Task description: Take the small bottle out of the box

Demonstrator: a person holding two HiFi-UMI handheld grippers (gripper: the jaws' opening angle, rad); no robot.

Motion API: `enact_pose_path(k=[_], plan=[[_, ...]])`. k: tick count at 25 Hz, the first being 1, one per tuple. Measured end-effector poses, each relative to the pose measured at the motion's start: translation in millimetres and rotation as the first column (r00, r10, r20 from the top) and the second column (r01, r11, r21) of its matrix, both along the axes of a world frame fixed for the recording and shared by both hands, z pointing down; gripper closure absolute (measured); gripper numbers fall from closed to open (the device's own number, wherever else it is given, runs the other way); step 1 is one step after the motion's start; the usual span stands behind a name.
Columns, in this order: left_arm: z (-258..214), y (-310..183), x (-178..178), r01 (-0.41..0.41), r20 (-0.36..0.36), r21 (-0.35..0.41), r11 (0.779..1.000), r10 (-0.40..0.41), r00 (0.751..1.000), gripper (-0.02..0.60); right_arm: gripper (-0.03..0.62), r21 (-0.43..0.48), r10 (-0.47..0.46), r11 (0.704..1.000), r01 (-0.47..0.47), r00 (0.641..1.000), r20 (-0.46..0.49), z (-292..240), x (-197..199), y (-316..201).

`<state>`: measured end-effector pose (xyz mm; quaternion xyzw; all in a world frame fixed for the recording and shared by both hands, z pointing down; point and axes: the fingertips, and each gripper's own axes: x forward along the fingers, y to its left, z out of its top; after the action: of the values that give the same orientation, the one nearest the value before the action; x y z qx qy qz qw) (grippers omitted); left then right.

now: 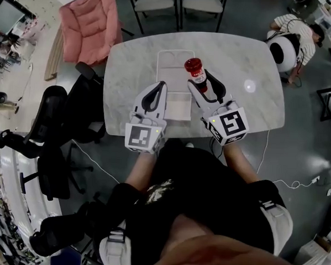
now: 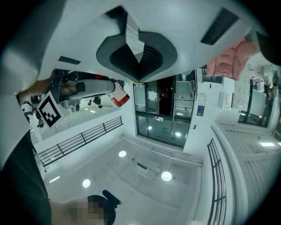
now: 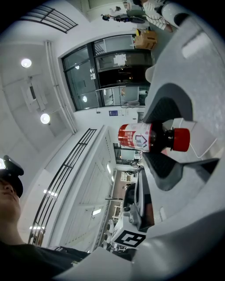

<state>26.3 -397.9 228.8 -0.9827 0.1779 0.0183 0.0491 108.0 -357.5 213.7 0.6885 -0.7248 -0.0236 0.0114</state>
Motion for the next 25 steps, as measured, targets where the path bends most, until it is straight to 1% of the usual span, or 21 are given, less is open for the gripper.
enact_pose_path(k=[3,7,12,15,18,21,24,25], plan=[[3.9,4.3,-3.1,-0.011,0.001,0.027,1.0,0.011,1.0,0.569,0.388,0.006,-0.012,1.0,0.012,1.0,0.005,1.1,-4.7,4.7],[2.6,7.9,-4.1,-0.012,-0.007,0.029,0.999,0.012,1.0,0.569,0.387,0.016,-0.007,1.0,0.007,1.0,-0.006,0.1,-7.9,11.1],[-2.6,14.8,-6.4,-0.002,-0.019,-0.016,1.0,0.001,1.0,0.569,0.388,0.024,-0.016,1.0,0.016,1.0,-0.007,1.4,-14.9,16.7],[-0.8,16.6,-7.4,-0.006,-0.023,-0.004,1.0,0.006,1.0,0.569,0.388,0.021,-0.022,1.0,0.022,1.0,-0.004,1.4,-17.0,18.5],[2.5,18.4,-6.8,-0.01,-0.014,0.02,1.0,0.01,1.0,0.569,0.388,0.015,-0.021,1.0,0.021,1.0,-0.022,1.5,-16.3,19.3],[-1.9,21.6,-6.4,0.001,-0.006,0.007,1.0,-0.001,1.0,0.569,0.388,0.012,-0.025,1.0,0.025,0.999,-0.031,2.5,-17.5,19.7],[1.0,21.7,-7.8,-0.009,-0.002,0.039,0.999,0.009,1.0,0.569,0.388,0.007,-0.032,0.999,0.032,0.999,-0.033,5.7,-20.6,18.5],[1.1,21.6,-8.1,-0.008,-0.002,0.038,0.999,0.008,1.0,0.569,0.388,0.007,-0.032,0.999,0.033,0.999,-0.034,6.7,-21.3,17.8]])
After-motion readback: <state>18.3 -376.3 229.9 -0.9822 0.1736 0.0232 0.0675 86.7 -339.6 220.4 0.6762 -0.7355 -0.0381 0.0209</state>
